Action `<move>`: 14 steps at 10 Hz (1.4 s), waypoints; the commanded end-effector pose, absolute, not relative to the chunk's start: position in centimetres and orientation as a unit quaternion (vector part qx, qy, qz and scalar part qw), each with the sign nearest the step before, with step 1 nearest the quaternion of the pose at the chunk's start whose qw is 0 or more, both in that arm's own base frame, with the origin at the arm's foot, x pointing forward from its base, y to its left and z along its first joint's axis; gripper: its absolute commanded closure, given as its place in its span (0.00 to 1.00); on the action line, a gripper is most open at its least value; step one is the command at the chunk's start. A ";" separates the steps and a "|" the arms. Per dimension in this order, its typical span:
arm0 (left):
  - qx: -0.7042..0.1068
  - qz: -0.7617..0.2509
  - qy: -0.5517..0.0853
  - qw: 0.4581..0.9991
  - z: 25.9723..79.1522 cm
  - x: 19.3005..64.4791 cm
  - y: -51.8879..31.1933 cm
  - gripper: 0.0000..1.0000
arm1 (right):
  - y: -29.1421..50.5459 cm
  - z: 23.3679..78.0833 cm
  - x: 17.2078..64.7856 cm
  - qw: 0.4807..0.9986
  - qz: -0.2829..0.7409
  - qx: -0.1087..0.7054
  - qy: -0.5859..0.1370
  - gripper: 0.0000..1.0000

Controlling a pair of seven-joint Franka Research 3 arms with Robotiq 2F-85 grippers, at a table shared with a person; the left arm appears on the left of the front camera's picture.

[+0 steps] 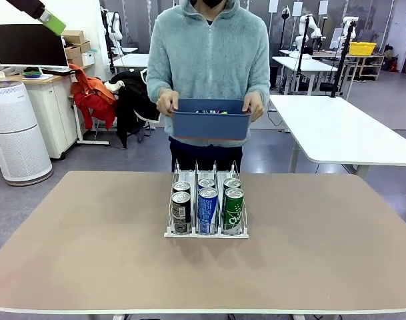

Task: Fill the beverage cans into the dispenser.
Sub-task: Pick up the Pepsi coke handed by the human.

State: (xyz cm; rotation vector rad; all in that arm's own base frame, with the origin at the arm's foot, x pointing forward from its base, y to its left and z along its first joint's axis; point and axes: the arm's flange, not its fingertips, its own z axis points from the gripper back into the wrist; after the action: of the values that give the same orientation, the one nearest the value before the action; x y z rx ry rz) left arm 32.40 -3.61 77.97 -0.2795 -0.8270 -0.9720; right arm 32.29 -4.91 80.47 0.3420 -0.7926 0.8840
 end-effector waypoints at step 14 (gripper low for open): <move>-0.129 -0.453 -0.384 0.794 78.0 32.4 -3.6 0.00 | -4.9 80.4 32.2 0.815 0.415 0.160 -0.370 0.00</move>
State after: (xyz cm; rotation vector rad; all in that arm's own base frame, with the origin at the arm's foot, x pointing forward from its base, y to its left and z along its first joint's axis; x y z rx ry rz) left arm 32.40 -3.61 77.97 -0.2795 -0.8270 -0.9720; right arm 32.29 -4.91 80.47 0.3420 -0.7927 0.8840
